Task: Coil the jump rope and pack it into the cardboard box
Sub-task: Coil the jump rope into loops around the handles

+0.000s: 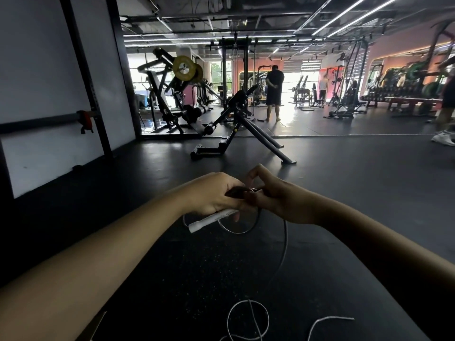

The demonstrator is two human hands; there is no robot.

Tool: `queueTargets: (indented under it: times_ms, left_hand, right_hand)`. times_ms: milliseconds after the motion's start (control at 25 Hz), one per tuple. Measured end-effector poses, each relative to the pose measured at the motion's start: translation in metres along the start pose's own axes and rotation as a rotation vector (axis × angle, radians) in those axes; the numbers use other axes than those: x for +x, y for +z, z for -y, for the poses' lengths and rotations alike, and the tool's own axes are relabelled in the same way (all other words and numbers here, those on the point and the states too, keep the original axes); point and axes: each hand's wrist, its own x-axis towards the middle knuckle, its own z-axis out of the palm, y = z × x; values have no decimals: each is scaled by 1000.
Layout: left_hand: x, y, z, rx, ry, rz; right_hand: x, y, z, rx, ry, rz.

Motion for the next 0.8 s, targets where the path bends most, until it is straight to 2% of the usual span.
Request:
queueTargets:
  times_ms: [80,160,240,360,440,520,640,800]
  left_hand:
    - [-5,8,-1,-93,45,-18]
    - [-8,14,-2,-90,103,-63]
    - [-10,15,-2,-115,130,-118]
    - [-11,10,-2,-480,104,-341]
    - [-6,7,-1,-708,83,-499]
    - [5,14,-4,-896,34,-574]
    - [22,31,-15,-1209,-36,-672]
    - [29,44,-25,-1569,-38,-783]
  right_hand:
    - [-4,-2,-1,71,-12,-44]
    - [-9,-6,-3,194,11,-103]
    - [-16,-13,-8,257,87,-149]
    - [-29,-26,-32,355,228,-189]
    - [-31,-23,-42,470,257,-231]
    - [-26,-8,-37,553,240,-288]
    - [-12,22,-19,534,194,-343]
    - [3,50,3,541,164,-439]
